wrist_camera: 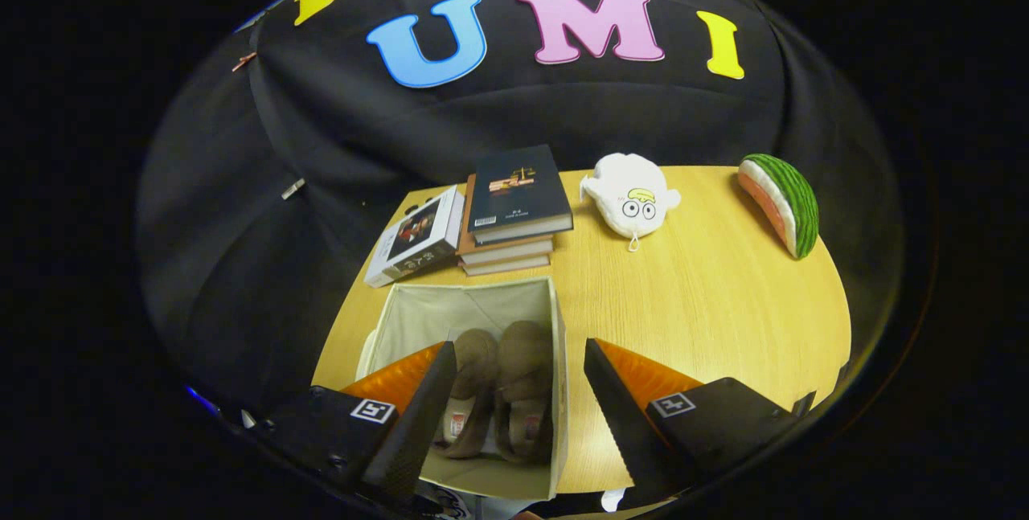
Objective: Open the storage box then place both shoes into the box .Put the left shoe in first, then the right shoe, with the right side of both shoes facing outward in a uniform manner.
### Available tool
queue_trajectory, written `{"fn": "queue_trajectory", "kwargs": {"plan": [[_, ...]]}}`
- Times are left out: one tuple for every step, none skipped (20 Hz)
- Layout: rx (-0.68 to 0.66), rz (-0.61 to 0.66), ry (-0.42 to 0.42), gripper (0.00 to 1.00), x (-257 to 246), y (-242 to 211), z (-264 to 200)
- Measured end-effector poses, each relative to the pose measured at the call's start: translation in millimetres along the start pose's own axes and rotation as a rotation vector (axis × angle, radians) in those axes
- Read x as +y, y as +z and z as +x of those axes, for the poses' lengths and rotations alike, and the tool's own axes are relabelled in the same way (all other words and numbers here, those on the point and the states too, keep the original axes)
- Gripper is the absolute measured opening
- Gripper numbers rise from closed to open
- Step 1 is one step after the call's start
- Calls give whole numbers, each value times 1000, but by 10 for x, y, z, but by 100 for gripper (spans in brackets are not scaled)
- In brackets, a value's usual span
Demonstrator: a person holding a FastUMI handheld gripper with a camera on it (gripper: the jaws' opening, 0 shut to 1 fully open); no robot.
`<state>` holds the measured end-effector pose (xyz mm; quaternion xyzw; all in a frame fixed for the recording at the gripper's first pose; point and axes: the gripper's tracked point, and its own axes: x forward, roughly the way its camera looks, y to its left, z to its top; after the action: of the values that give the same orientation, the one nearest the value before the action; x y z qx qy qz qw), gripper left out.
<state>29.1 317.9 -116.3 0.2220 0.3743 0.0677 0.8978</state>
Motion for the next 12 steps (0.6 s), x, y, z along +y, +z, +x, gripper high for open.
{"fn": "queue_trajectory", "kwargs": {"plan": [[-22,0,-3,99,-73,64,-17],[-43,-1,-7,99,-164,136,-49],[-66,-2,-13,99,-252,207,-73],[-90,-6,-17,99,-345,288,-103],[-119,-12,-22,99,-444,380,-148],[-151,-22,-28,99,-550,484,-189],[-184,-34,-37,99,-670,587,-247],[-220,-48,-49,99,-795,704,-312],[-253,-61,-59,98,-914,799,-373],[-283,-75,-69,98,-1032,897,-445],[-308,-87,-81,99,-1159,984,-516],[-329,-99,-89,99,-1267,1061,-587]]}}
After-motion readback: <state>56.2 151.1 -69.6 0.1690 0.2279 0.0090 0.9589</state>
